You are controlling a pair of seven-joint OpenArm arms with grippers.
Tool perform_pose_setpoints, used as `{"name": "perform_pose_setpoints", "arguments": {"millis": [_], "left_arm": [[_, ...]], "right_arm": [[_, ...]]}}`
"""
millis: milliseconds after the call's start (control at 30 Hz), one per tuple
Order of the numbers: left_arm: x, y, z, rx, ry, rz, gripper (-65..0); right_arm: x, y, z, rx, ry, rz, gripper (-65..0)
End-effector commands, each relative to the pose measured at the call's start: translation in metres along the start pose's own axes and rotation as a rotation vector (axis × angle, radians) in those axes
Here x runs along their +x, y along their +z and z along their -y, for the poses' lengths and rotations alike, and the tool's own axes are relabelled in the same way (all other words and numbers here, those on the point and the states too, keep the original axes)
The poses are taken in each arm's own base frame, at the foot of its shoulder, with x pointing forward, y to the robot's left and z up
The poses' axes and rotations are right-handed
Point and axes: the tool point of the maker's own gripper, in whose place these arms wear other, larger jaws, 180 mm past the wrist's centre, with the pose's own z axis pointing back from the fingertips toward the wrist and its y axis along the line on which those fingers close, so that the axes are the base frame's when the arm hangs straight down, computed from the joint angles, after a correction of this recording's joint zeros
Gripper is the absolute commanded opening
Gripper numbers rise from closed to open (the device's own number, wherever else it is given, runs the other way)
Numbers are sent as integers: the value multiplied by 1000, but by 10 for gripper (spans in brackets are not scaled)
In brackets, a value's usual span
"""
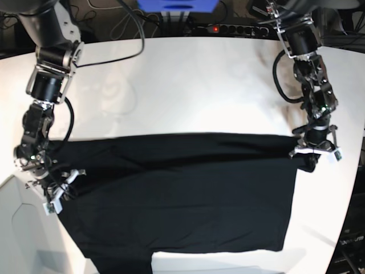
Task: Fold the T-shirt properly
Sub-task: 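Lift the shoulder edge with both grippers and pull it back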
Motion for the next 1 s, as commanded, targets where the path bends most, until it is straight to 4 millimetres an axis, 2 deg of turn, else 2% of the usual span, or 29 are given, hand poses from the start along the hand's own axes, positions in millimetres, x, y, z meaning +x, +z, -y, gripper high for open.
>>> {"name": "perform_pose_setpoints", "arguments": {"millis": [0, 167, 400, 433, 467, 567, 667, 700, 767, 833, 967], "left_arm": [[27, -2, 2, -10, -11, 72, -650], [34, -5, 6, -15, -5, 87, -649], [26, -18, 0, 1, 21, 51, -634], [26, -21, 1, 4, 28, 46, -612], [23, -23, 4, -3, 27, 28, -573], [18, -27, 9, -15, 27, -20, -397], [30, -23, 16, -33, 17, 7, -226], [36, -21, 20, -41, 12, 24, -195], [36, -13, 22, -50, -1, 34, -166], [31, -4, 18, -46, -15, 32, -164], [-7, 5, -3, -6, -23, -48, -162]], "right_arm": [[29, 6, 13, -25, 14, 79, -650], [32, 7, 13, -24, 15, 98, -650], [31, 5, 11, -20, 21, 91, -650], [31, 5, 11, -21, 21, 88, -648], [31, 5, 11, -22, 20, 86, -617], [30, 5, 11, -22, 20, 85, -485], [28, 6, 14, -27, 15, 83, -355], [27, 6, 13, -26, 15, 81, -328], [27, 7, 14, -27, 14, 84, -302], [25, 7, 13, -28, 16, 79, -300], [14, 11, 10, -27, 24, 70, -300]]}}
